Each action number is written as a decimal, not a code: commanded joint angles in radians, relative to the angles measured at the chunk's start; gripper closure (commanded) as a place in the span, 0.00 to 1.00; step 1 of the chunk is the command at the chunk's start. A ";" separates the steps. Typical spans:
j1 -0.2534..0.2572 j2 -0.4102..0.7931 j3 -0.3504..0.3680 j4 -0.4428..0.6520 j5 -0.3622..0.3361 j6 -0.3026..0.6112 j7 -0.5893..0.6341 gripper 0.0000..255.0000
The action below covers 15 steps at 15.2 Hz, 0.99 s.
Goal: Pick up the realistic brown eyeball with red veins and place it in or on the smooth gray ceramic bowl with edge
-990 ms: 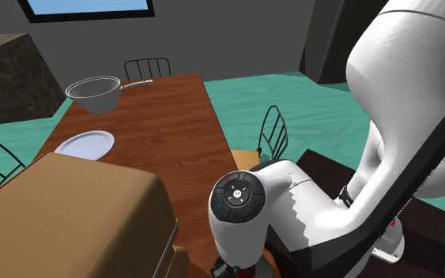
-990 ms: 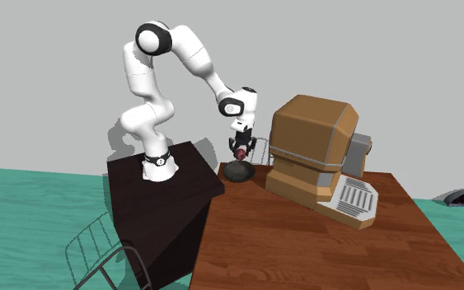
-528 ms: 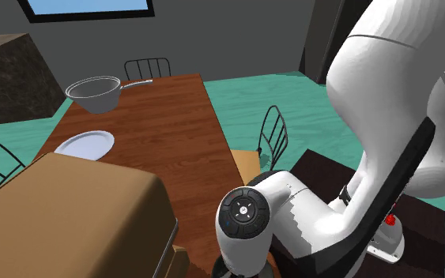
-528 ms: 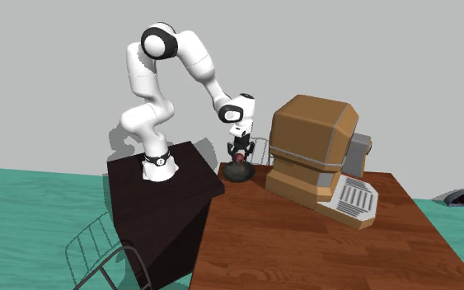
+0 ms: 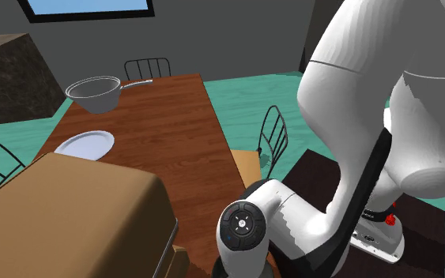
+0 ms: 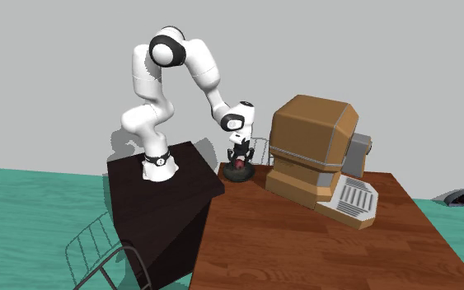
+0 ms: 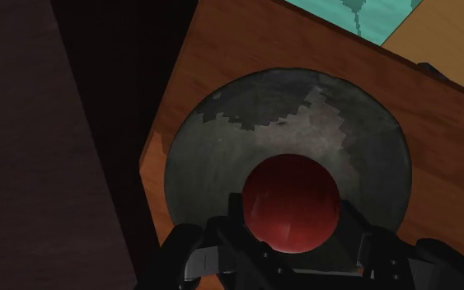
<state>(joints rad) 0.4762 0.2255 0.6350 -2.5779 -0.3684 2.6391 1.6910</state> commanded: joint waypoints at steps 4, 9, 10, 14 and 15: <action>0.005 0.009 -0.007 0.002 -0.013 0.005 0.010 1.00; 0.005 0.009 -0.007 0.002 -0.013 0.005 0.010 0.00; 0.005 0.009 -0.007 0.002 -0.012 0.005 0.010 0.00; -0.039 -0.076 0.064 -0.002 0.111 -0.053 -0.078 0.00; -0.055 -0.120 0.093 0.000 0.173 -0.084 -0.122 0.00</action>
<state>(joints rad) 0.4370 0.1412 0.7022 -2.5816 -0.2525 2.5835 1.6095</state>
